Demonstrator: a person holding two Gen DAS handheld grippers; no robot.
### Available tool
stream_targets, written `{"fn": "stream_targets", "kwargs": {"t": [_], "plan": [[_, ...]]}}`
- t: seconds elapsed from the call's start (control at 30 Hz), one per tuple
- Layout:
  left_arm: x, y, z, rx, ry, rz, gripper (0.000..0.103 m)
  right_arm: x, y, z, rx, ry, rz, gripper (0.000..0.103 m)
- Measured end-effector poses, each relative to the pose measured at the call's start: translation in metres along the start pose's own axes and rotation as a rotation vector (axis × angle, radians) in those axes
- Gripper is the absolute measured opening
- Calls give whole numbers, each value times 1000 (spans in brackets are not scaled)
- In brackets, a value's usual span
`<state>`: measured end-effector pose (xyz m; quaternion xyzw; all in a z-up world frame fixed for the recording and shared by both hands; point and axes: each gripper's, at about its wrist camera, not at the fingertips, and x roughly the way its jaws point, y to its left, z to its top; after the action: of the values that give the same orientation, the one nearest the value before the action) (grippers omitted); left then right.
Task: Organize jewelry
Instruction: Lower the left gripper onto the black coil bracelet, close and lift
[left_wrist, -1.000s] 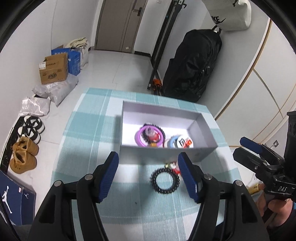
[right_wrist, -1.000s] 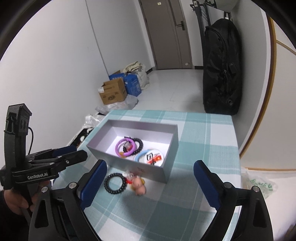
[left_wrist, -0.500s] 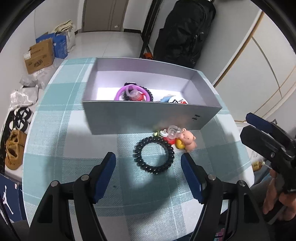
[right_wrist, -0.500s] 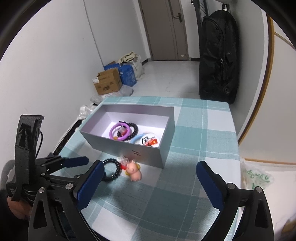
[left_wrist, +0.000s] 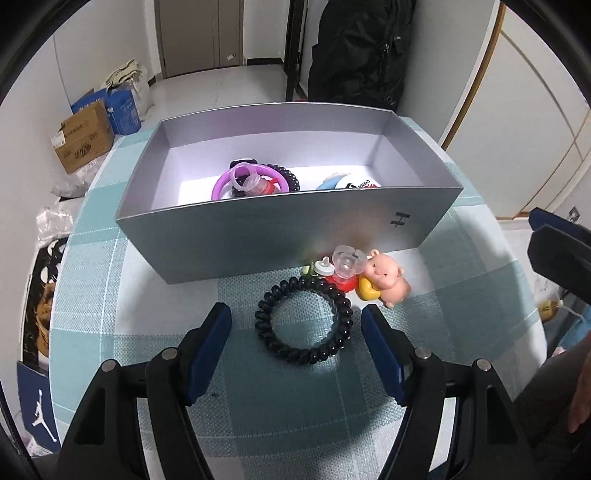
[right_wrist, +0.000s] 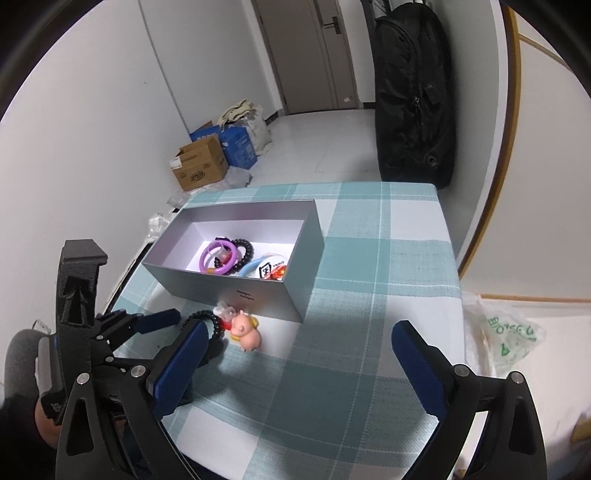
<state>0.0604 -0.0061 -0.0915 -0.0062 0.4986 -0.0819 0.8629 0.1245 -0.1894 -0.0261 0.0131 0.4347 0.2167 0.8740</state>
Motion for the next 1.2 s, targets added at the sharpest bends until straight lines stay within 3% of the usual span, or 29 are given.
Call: {"fn": "stream_targets", "kwargs": {"t": [0.1,0.2,0.37,0.57,1.07,1.2], "plan": [[0,-4,-2,27,4,22,68,1,0,0,2,3,-1,100],[-2,-11,-3,61,3,17,44,1,-1,-1,7,11,-3,100],[-5,-7,-6,56,8,2,37,1,-3,-4,12,20,-18,100],[-7,7,-2,-21,20,-87,34,2,-3,-5,18,26,-19,100],[-18,20,4,-83,4,-174,33,20,5,-11,-24,76,-17,99],[-24,27,4,-104,-3,-201,33,27,10,-12,-36,100,-4,92]]}}
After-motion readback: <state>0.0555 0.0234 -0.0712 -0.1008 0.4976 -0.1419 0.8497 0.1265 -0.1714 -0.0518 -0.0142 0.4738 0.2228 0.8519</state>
